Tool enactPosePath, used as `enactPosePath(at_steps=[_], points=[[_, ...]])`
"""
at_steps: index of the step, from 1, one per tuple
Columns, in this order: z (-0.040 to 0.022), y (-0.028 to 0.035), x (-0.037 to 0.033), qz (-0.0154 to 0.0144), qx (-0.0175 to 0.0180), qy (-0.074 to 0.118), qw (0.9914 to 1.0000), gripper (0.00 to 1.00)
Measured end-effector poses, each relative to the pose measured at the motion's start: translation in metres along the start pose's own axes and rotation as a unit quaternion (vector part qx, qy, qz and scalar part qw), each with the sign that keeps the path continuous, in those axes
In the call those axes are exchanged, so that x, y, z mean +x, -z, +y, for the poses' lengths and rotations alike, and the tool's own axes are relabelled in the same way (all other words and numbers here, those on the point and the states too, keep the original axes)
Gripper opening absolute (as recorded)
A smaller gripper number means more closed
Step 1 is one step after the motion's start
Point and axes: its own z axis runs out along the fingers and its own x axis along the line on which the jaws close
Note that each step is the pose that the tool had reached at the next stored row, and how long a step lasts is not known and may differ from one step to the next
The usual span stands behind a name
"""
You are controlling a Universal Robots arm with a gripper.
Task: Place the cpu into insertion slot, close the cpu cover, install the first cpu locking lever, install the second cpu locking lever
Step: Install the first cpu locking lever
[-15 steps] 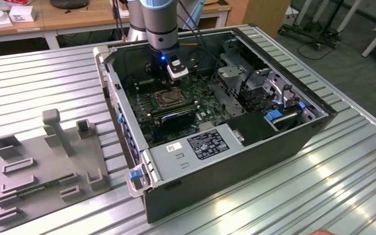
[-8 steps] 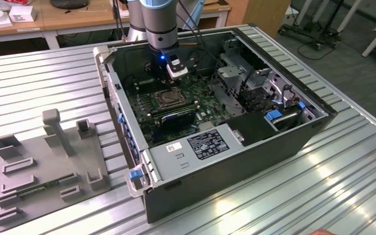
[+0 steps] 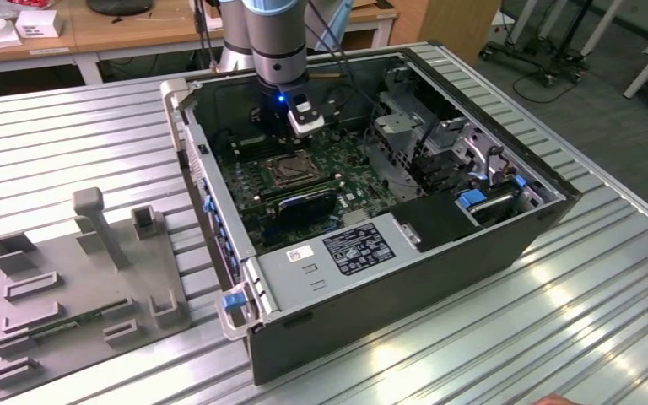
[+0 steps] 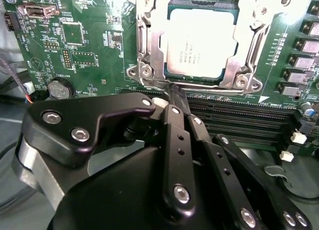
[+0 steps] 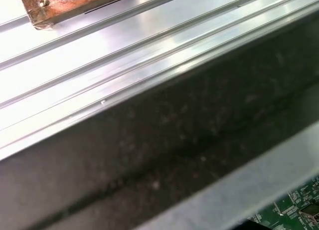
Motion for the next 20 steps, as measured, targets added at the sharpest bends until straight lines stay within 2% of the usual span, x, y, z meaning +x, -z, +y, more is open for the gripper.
enactPosePath(at_steps=[13, 17, 20], points=[[0.0022, -0.0012, -0.0034, -0.0003, -0.0007, -0.001, 1.0, 0.1], [0.0021, -0.0005, -0.0037, -0.0003, 0.0001, -0.001, 1.0, 0.1], [0.0027, 0.0034, -0.0041, -0.0004, 0.0002, -0.002, 1.0, 0.1]])
